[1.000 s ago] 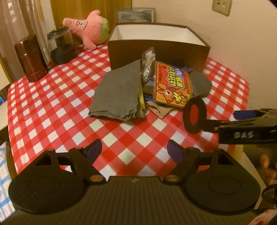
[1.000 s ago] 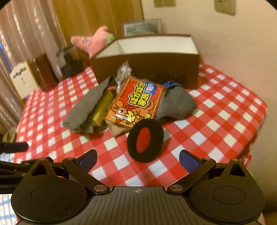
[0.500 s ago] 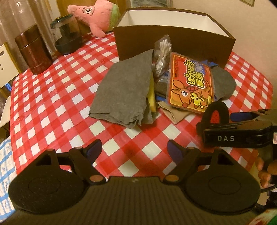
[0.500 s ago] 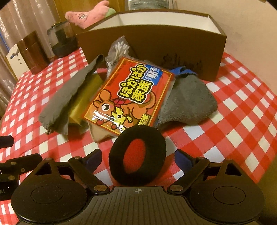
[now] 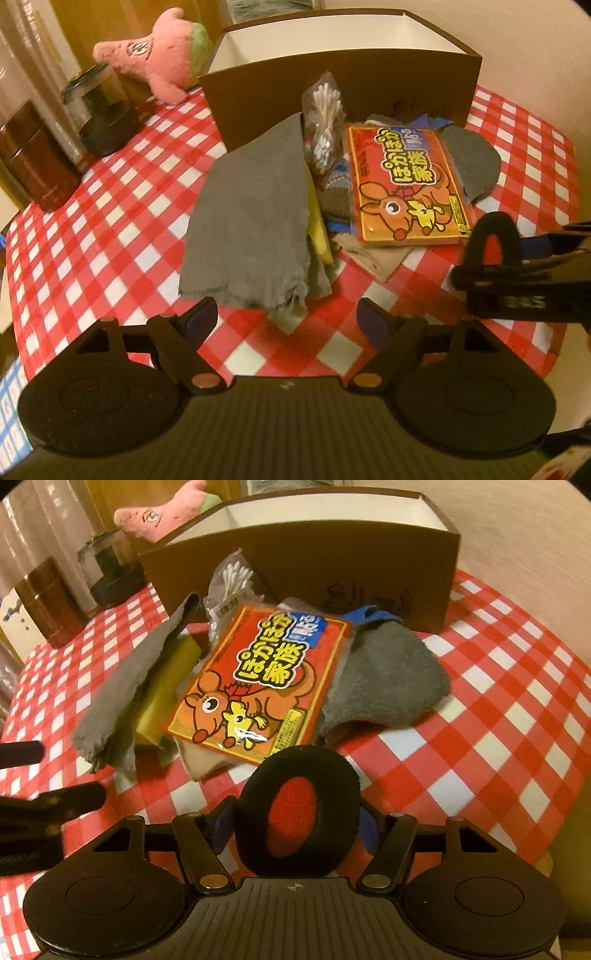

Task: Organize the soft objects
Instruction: 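Grasp the grey cloth with the left gripper while the right gripper lifts the pad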

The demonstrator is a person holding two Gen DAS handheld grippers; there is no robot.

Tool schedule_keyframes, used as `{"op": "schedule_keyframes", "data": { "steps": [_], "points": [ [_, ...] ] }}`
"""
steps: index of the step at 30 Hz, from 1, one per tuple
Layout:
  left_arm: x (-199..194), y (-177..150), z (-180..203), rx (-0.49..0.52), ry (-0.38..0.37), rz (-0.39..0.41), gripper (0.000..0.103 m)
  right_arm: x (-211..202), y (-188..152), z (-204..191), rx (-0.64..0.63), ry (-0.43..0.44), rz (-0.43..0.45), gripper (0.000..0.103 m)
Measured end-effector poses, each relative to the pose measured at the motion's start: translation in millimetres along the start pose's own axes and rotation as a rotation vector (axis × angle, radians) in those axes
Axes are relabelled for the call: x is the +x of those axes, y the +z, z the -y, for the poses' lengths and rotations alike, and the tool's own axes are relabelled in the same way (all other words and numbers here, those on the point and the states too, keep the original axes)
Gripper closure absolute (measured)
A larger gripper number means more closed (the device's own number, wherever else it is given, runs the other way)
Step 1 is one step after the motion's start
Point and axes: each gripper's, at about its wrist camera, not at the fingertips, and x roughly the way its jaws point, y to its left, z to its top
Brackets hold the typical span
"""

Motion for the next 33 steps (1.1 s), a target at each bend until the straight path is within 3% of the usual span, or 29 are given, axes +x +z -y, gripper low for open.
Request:
{"op": "schedule_keyframes", "data": {
  "steps": [12,15,20,22,25,30,33],
  "points": [
    [45,5,24,0.220,0.121,0.016,0.022,-25,-3,30,0.136,-0.042,0.035,0.037],
    [50,3,25,0.262,0.144,0.019,0.032,-27,-5,39,0.168,-0.051,0.026,0.037],
    [37,6,6,0.245,0.094,0.032,0.066,-31,-5,45,0.185,-0.060,0.036,0.037],
    [26,9,-6,0.216,0.076,0.053,0.072,-32,-4,47,0.189,-0.059,0.040,0.037],
    [16,16,-21,0.169,0.064,0.080,0.072,-32,-2,48,0.191,-0.057,0.043,0.037],
    [32,25,-31,0.128,0.070,0.055,0.072,-31,-1,48,0.190,-0.055,0.042,0.037],
    [38,27,-32,0.111,0.073,0.047,0.085,-31,2,49,0.183,-0.057,0.048,0.037]
  ]
}}
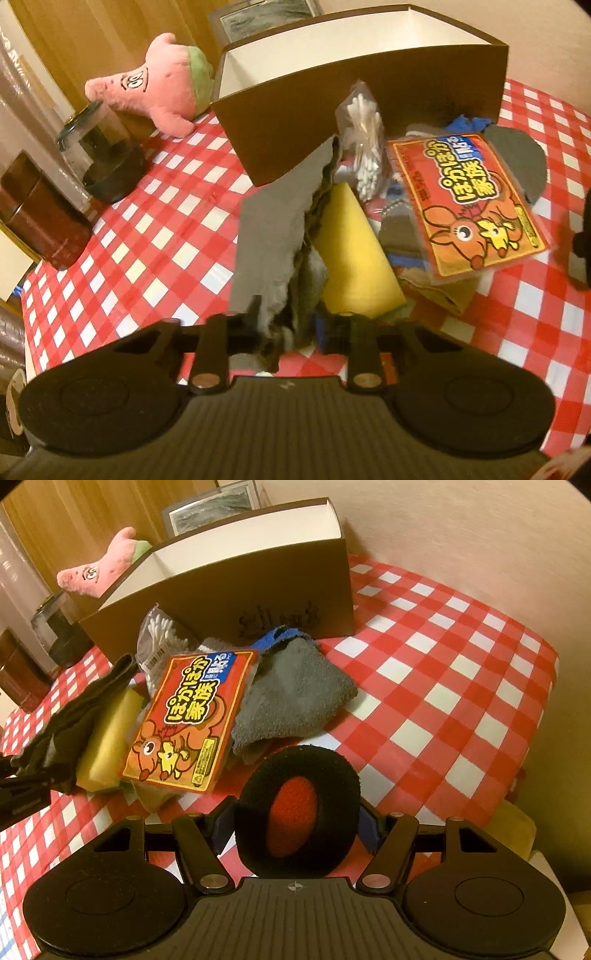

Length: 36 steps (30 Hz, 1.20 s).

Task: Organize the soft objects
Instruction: 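Grasp the grey cloth with the left gripper while the right gripper lifts the pad, then carry both items over the white box and open the left gripper to drop the cloth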

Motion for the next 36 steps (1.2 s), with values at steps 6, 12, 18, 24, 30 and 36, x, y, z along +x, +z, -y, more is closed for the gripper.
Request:
{"op": "schedule_keyframes", "data": {
  "steps": [6,12,18,24,30,36],
  "points": [
    [-13,3,-22,-0.092,0.015,0.036,0.091,-6,9,6,-0.006,0.000,0.026,0.037],
    [-45,12,-50,-0.167,0.039,0.097,0.093,-18,29,10,-0.031,0.020,0.071,0.037],
    [-77,31,-57,-0.183,0.031,0.166,0.093,-31,58,8,-0.084,0.070,0.114,0.037],
    [-97,60,-57,-0.189,0.000,0.261,0.093,-42,91,-3,-0.158,0.117,0.172,0.037],
    [-94,106,-52,-0.197,-0.028,0.335,0.093,-43,133,-14,-0.210,0.147,0.237,0.037],
    [-88,158,-46,-0.179,-0.023,0.405,0.094,-31,174,-26,-0.240,0.158,0.279,0.037]
  ]
}}
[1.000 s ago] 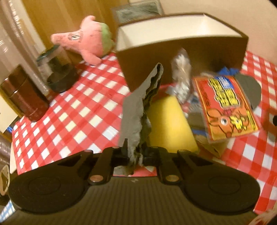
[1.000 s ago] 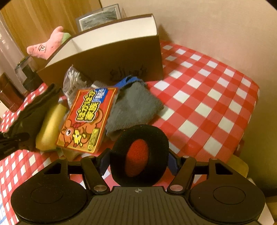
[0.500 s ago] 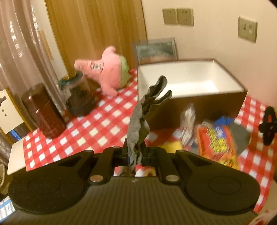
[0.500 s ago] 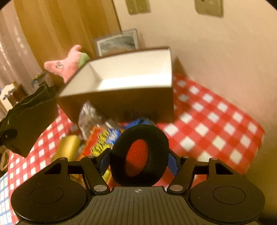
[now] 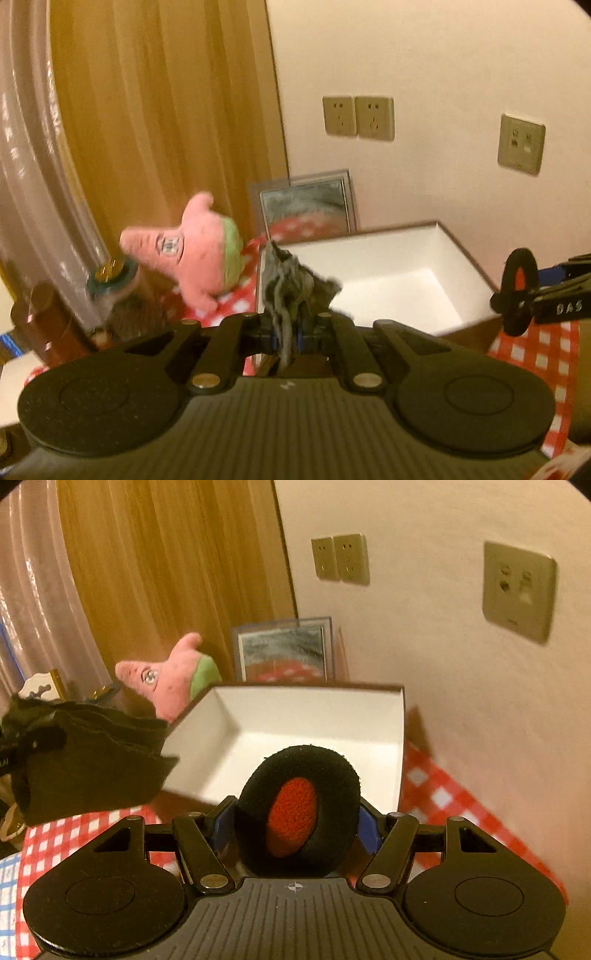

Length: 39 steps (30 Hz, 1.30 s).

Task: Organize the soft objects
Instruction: 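Carry both items over the white box and open the left gripper to drop the cloth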

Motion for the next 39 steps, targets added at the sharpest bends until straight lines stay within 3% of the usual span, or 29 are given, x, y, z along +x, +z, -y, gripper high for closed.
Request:
{"op": "schedule_keyframes", "data": {
  "steps": [18,19,21,22,26,39],
  "points": [
    [70,64,16,-0.009,-0.057,0.070,0.095,54,38,29,0.010,-0.004,0.001,0.037],
    [77,65,17,-0.022,-0.083,0.058,0.091,56,40,30,0.010,-0.007,0.001,0.037],
    [96,62,18,-0.053,-0.127,0.010,0.073,61,41,33,0.006,-0.011,0.000,0.037],
    [108,59,19,-0.067,-0.120,-0.023,0.055,64,42,34,0.005,-0.012,-0.003,0.037],
    [137,46,22,-0.051,-0.095,-0.125,0.054,72,43,39,0.005,-0.013,-0.016,0.037],
    [140,25,15,-0.033,-0.096,-0.208,0.054,99,45,35,-0.029,-0.004,-0.063,0.037]
  ]
}}
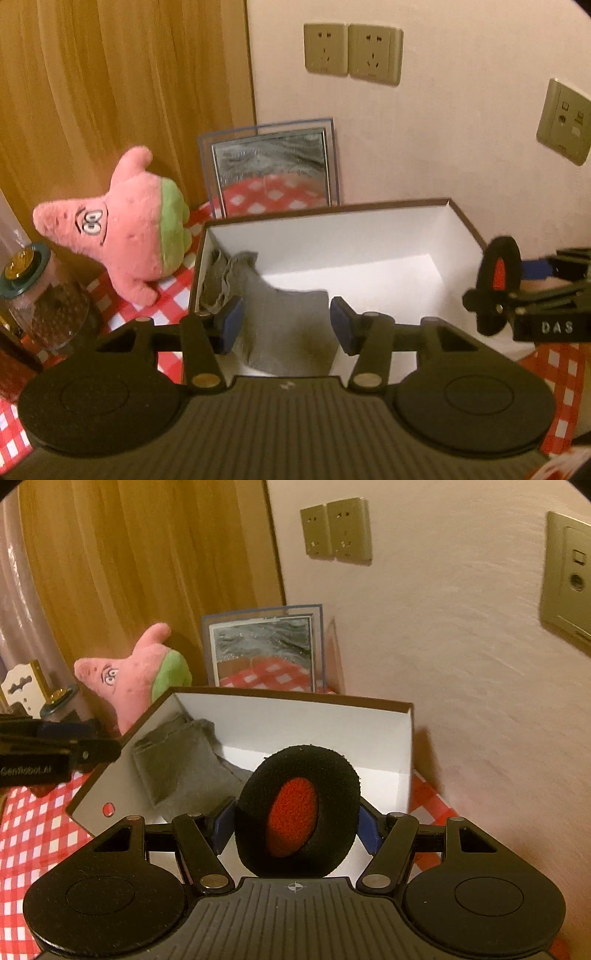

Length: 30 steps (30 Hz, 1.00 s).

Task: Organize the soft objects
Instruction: 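Carry both items over the white box and open the left gripper to drop the cloth, then lower the black pad into the box and open the right gripper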

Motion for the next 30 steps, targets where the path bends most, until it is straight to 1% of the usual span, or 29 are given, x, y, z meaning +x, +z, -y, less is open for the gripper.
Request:
{"op": "schedule_keyframes", "data": {
  "steps": [3,8,10,13,15,19,23,27,30],
  "points": [
    [1,-5,-1,-0.005,-0.004,-0.016,0.054,8,2,-4,-0.017,-0.003,-0.005,0.037],
    [-1,-9,-4,-0.010,-0.002,-0.025,0.054,15,7,-8,-0.026,-0.022,0.018,0.036],
    [-2,-10,-5,-0.013,-0.001,-0.028,0.053,16,10,-9,-0.018,-0.030,0.031,0.034],
    [-3,-11,-5,-0.014,0.000,-0.031,0.052,16,15,-8,-0.004,-0.032,0.055,0.027],
    [-5,-12,-5,-0.015,0.002,-0.032,0.052,13,18,-8,-0.007,-0.030,0.082,0.021],
    [-9,-17,-6,-0.021,0.002,-0.033,0.051,5,22,-9,-0.007,-0.026,0.106,0.018],
    [-18,-23,-8,-0.031,0.005,-0.034,0.051,-4,19,-8,0.000,-0.024,0.107,0.017],
    [-30,-31,-9,-0.042,0.006,-0.036,0.050,-18,7,-11,-0.001,-0.028,0.100,0.017],
    [-40,-39,-10,-0.052,0.009,-0.042,0.046,-30,-5,-13,0.010,-0.024,0.086,0.017]
  ]
}}
